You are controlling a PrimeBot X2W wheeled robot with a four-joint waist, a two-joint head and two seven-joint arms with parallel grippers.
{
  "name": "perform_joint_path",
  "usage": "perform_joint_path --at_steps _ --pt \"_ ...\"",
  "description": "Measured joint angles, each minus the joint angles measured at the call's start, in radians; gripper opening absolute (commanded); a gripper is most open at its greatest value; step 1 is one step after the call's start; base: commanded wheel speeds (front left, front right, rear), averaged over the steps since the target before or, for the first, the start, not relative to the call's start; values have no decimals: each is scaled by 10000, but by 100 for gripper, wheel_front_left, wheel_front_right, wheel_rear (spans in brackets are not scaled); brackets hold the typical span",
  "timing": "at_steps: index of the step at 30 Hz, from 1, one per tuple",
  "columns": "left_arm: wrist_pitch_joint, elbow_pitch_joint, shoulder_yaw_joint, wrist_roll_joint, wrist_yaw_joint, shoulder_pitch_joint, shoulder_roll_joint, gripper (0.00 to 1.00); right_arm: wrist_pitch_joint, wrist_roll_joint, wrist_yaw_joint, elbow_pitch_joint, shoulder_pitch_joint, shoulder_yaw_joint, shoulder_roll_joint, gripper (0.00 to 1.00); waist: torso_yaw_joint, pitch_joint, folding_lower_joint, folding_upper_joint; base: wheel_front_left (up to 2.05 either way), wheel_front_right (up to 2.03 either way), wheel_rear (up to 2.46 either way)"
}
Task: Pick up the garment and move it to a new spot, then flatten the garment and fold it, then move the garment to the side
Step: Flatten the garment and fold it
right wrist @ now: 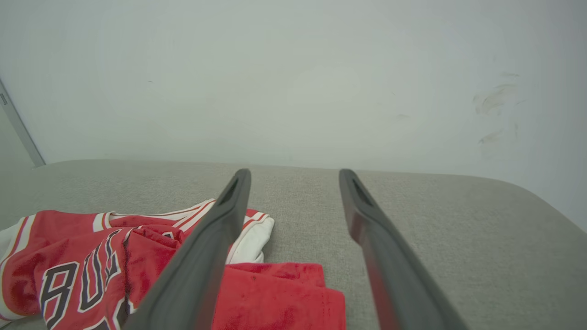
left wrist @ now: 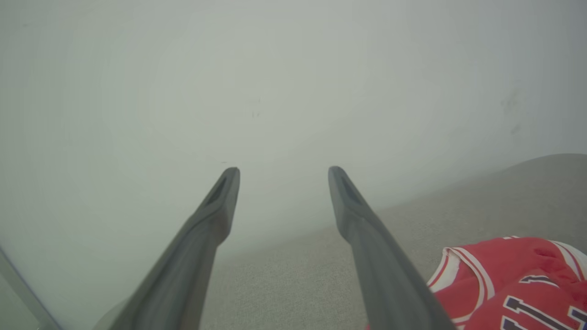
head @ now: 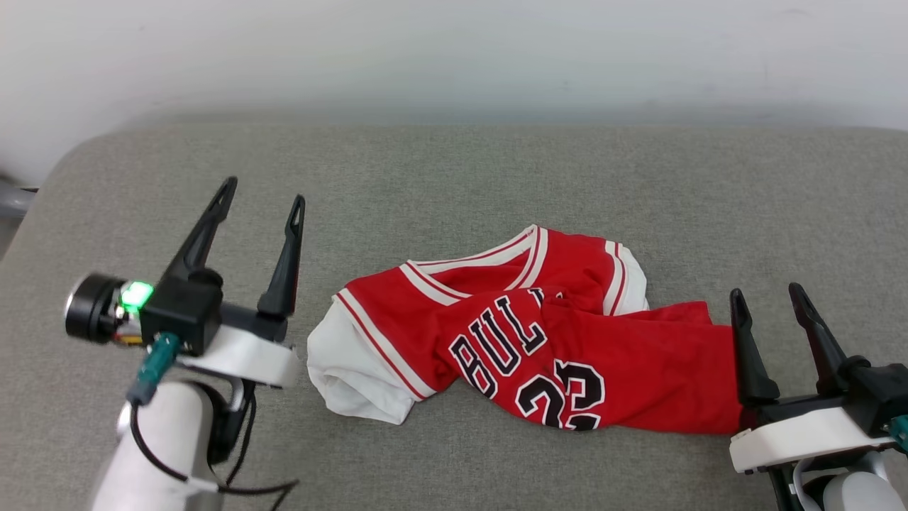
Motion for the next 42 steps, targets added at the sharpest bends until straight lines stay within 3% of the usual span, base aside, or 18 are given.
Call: perform_joint_path --at_steps 4,8,17,23,34,39,40,41,42 --pt "497 934 -324 -387 -454 -1086 558 100 0 -69 0 48 -43 38 36 100 -144 130 0 0 0 0 0" --pt "2165 1649 -1110 -1285 -606 -2133 1070 100 2 -88 0 123 -113 33 46 100 -280 247 0 0 0 0 0" --pt "6786 2201 -4631 -4759 -623 -4027 2905 100 2 -192 2 228 -438 92 48 100 -561 633 0 0 0 0 0" --pt "8640 2909 -6353 -6345 -623 -5089 3350 100 0 -238 0 253 -804 282 61 100 -774 1055 1 -1 0 0 0" --pt "9116 4577 -8857 -7237 -621 -5935 3609 100 0 -293 2 362 -1304 479 104 100 -1274 1792 1 -1 0 0 0" --pt "8792 4725 -9672 -7752 -612 -6297 3737 100 0 -334 2 355 -1332 443 121 100 -1297 1902 0 0 0 0 0" --pt "8589 4684 -9908 -7703 -612 -6376 3756 21 0 -336 0 349 -1333 435 125 100 -1281 1910 0 0 0 0 0" --pt "8341 4671 -10123 -7591 -612 -6492 3781 0 -2 -341 0 341 -1334 426 128 100 -1259 1916 0 0 0 0 0" --pt "8021 4677 -10291 -7497 -617 -6587 3787 0 -2 -362 2 330 -1337 422 140 100 -1231 1920 1 0 0 0 0"
